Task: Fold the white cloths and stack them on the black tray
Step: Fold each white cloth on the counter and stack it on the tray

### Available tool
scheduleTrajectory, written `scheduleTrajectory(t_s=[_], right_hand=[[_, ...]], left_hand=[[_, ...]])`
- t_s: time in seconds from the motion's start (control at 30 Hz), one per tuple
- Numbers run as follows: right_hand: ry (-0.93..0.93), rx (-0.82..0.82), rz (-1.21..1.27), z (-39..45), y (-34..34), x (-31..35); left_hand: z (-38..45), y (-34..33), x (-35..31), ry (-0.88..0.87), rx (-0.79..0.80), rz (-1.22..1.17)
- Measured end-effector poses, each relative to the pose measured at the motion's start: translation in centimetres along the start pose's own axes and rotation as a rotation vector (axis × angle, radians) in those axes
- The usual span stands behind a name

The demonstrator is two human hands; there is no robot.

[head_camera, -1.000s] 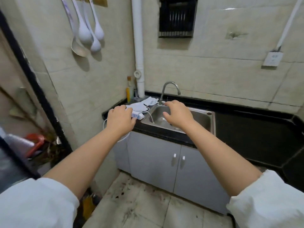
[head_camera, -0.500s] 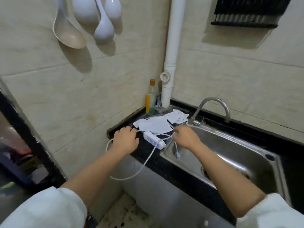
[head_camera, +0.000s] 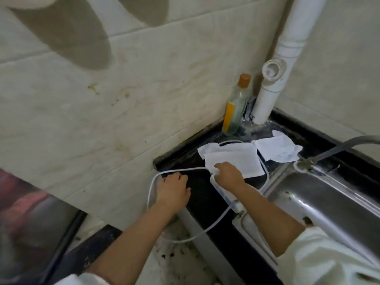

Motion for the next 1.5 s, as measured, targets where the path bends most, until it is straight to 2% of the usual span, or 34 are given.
scheduleTrajectory(t_s=[0.17,0.23,0.3,0.4,0.43,0.53,0.6,0.7,0.77,0.83,0.93,1.03,1.13,1.3,1.5], right_hand=[[0.140,-0.097,0.094,1.9,0.1,-0.9],[0.239,-0.150,0.133,1.3,1.3,-0.9],[0.349,-0.136,0.148,0.1,3.1,-0.6],[0.442,-0.108,0.131,-2.8,6.1,-0.7],[0.458,-0.127,0.132,-3.8,7.1,-0.8],[0.407,-0.277,0.178,-8.2,10.5,-1.7],[0.348,-0.389,0.190,-11.0,12.5,-2.4],[0.160,-0.603,0.169,-17.5,13.9,-4.6],[-0.002,-0.708,0.153,-21.8,13.4,-6.0],[-0.165,-0.734,0.151,-26.5,12.0,-7.5],[-0.397,-0.717,0.108,-33.6,10.3,-10.0],[-0.662,-0.794,0.119,-43.1,9.4,-11.8],[-0.892,-0.870,0.116,-52.9,8.1,-12.6],[-1.242,-1.078,0.088,-70.1,4.3,-12.1],[-1.480,-1.420,0.041,-89.8,-0.5,-10.6]], left_hand=[[1.9,-0.9,-1.1,0.024,0.002,-0.142],[2.7,-1.3,-2.3,0.018,-0.029,-0.196],[3.4,-1.3,-3.5,-0.008,-0.049,-0.233],[4.4,-0.5,-6.1,-0.214,-0.196,-0.318],[4.4,-0.4,-6.6,-0.280,-0.201,-0.369],[3.5,0.2,-8.2,-0.410,-0.186,-0.477],[3.0,0.7,-8.6,-0.473,-0.305,-0.486],[0.7,2.4,-12.0,-0.682,-0.383,-0.481],[-1.4,3.4,-15.4,-0.827,-0.324,-0.443],[-4.4,3.7,-19.4,-0.944,-0.171,-0.406],[-9.0,3.1,-25.6,-1.029,0.120,-0.362],[-15.6,2.6,-32.3,-1.176,0.225,-0.308],[-23.1,1.2,-38.1,-1.344,0.225,-0.211],[-38.0,-2.3,-46.4,-1.578,0.109,-0.072],[-59.3,-7.1,-52.9,-1.734,0.148,-0.223]])
Point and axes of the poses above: each hand's wrist, its own z-axis towards the middle knuckle, its own y-axis out of the back of the hand, x = y × z, the point moved 2 cm from there along z, towards the middle knuckle, and after that the axes turned 13 degrees about y, right-handed, at the moved point
